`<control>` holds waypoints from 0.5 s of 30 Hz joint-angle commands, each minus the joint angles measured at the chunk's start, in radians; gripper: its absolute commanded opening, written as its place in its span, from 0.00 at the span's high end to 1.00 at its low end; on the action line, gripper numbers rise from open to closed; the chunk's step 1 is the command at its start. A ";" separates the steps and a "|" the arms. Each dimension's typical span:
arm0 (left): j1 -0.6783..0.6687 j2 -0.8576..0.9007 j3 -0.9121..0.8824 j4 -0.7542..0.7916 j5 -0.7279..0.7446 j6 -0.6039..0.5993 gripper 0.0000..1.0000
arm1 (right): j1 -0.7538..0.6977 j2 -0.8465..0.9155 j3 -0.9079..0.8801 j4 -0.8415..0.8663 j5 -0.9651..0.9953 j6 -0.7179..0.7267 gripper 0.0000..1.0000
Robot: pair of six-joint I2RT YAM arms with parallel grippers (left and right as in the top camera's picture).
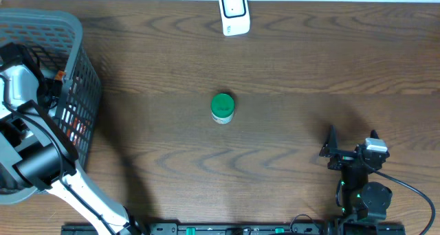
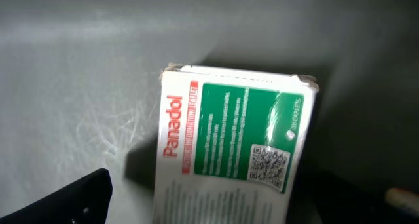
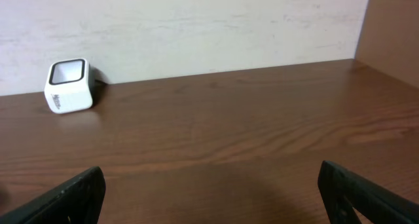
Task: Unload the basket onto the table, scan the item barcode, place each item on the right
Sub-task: 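Reach the left gripper into the basket and grasp the Panadol box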
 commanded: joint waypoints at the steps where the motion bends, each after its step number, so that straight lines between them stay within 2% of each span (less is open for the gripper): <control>1: 0.001 0.023 -0.061 0.019 -0.019 -0.002 0.01 | -0.005 -0.006 -0.004 -0.002 -0.005 -0.009 0.01; 3: 0.001 0.023 -0.073 0.028 -0.019 -0.001 0.00 | -0.005 -0.006 -0.004 -0.002 -0.005 -0.009 0.01; 6: 0.001 0.023 -0.077 0.027 -0.019 0.004 0.15 | -0.005 -0.006 -0.004 -0.002 -0.005 -0.009 0.01; 8: 0.001 0.023 -0.077 0.026 -0.019 0.010 0.31 | -0.005 -0.006 -0.004 -0.002 -0.005 -0.009 0.01; 10: 0.001 0.023 -0.077 0.020 -0.019 0.010 0.40 | -0.005 -0.006 -0.004 -0.002 -0.005 -0.009 0.01; 15: 0.001 0.023 -0.070 0.016 -0.019 0.050 0.46 | -0.005 -0.006 -0.004 -0.002 -0.005 -0.009 0.01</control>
